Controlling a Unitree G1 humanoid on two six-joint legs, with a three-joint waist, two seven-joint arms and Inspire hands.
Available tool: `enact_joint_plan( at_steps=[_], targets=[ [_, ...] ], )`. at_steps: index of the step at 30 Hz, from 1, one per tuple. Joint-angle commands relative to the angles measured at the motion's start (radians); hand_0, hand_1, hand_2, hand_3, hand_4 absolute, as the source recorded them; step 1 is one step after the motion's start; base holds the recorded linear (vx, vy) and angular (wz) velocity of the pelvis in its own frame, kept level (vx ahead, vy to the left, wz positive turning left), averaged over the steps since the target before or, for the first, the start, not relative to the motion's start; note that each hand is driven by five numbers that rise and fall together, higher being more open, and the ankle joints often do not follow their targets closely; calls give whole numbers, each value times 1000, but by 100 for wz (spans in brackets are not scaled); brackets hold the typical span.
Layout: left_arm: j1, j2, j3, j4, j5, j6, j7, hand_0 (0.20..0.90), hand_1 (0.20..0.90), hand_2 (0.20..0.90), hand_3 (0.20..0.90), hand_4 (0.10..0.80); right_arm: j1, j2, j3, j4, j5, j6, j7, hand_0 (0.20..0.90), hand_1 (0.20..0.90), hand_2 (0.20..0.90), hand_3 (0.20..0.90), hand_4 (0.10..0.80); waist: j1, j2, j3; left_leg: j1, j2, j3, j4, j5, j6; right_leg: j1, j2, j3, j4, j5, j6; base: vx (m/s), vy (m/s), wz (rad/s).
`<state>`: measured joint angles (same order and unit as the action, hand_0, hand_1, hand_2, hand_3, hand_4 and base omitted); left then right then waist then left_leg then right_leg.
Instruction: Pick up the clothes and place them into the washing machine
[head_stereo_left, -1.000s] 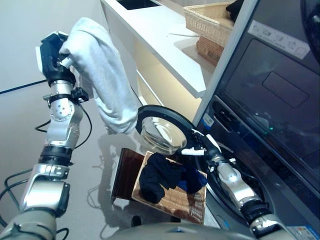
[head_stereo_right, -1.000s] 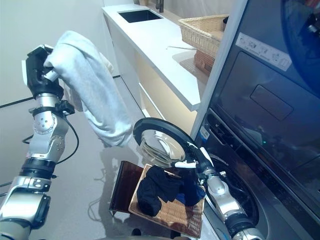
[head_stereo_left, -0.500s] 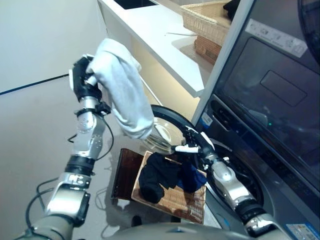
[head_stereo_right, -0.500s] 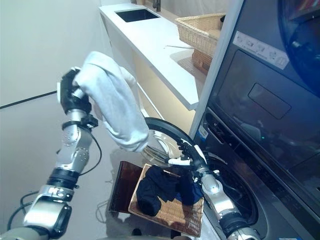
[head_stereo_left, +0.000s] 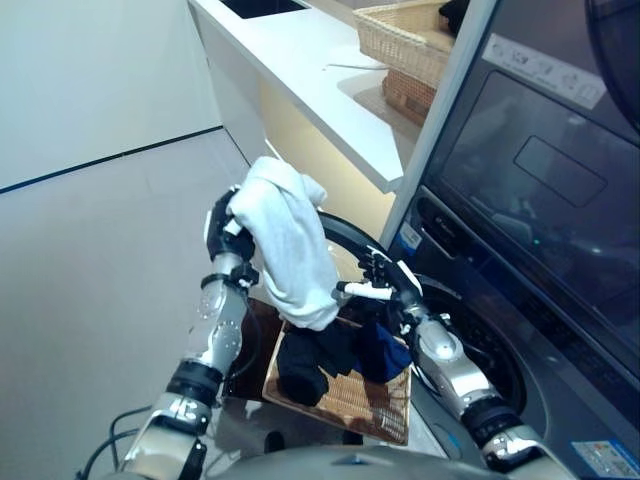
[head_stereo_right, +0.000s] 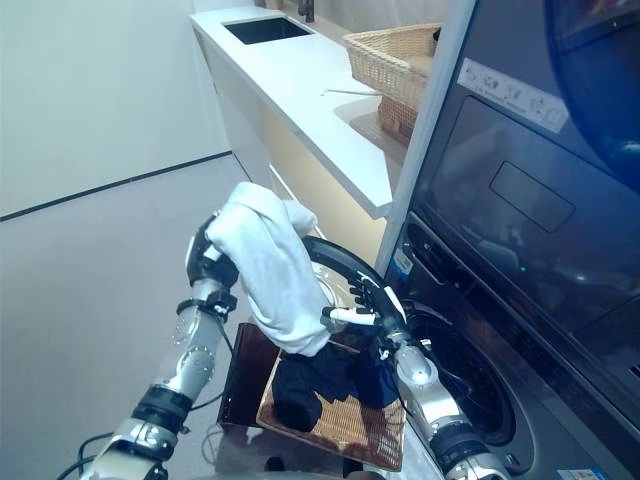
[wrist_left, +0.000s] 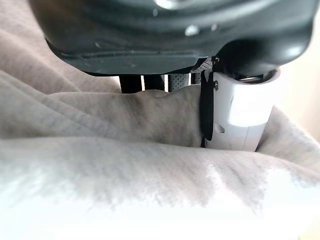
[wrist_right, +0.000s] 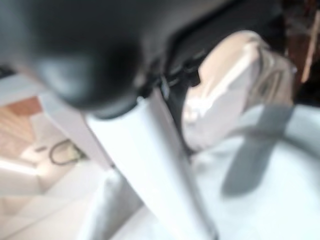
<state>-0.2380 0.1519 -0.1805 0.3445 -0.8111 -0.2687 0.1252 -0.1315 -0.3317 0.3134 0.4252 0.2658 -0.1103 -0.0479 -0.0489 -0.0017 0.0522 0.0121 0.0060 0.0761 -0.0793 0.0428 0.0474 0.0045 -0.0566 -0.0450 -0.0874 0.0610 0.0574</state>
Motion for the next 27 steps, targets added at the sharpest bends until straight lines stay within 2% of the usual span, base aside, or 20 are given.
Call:
enact_joint_plan(
  at_steps=[1, 10, 11, 14, 20, 27],
  targets=[
    [-118, -2, 7, -34, -59, -126, -113, 200, 200, 200, 200, 300, -103, 30, -32, -60, 37, -136, -30, 900, 900, 900, 900, 800, 5, -32, -117, -4, -5, -3, 54, -96, -42, 1, -29, -17, 27, -56, 31, 0, 0, 0],
    [-52, -48, -60, -64, -154, -93, -192, 200, 200, 200, 200, 300, -122, 45, -43, -35, 60, -142, -43, 900, 900, 900, 900, 800, 10, -35, -112, -7, -5, -7, 53, -94, -41, -1, -30, -22, 27, -54, 30, 0, -1, 1],
    [-40, -59, -87, -85, -185, -80, -222, 200, 200, 200, 200, 300, -129, 47, -35, -28, 97, -144, -22, 900, 900, 900, 900, 800, 12, -35, -110, -8, -5, -7, 55, -94, -41, -3, -29, -22, 28, -54, 30, 0, 0, 0],
    [-34, -63, -105, -92, -200, -70, -239, 200, 200, 200, 200, 300, -134, 49, -30, -11, 137, -144, 1, 900, 900, 900, 900, 800, 13, -35, -109, -9, -6, -9, 55, -93, -40, -3, -29, -24, 28, -54, 30, 0, 0, 0],
    [-55, -50, -140, -143, -231, -56, -277, 200, 200, 200, 200, 300, -151, 35, -6, 38, 212, -135, 68, 900, 900, 900, 900, 800, 13, -34, -113, -7, -5, -11, 51, -92, -42, -2, -29, -24, 27, -55, 29, 4, -3, 2],
    [-116, -22, -132, -125, -193, -63, -274, 200, 200, 200, 200, 300, -160, 20, 33, 54, 252, -121, 144, 900, 900, 900, 900, 800, 12, -34, -118, -1, -4, -12, 47, -91, -45, 3, -28, -25, 26, -55, 28, 0, 0, 0]
  ],
)
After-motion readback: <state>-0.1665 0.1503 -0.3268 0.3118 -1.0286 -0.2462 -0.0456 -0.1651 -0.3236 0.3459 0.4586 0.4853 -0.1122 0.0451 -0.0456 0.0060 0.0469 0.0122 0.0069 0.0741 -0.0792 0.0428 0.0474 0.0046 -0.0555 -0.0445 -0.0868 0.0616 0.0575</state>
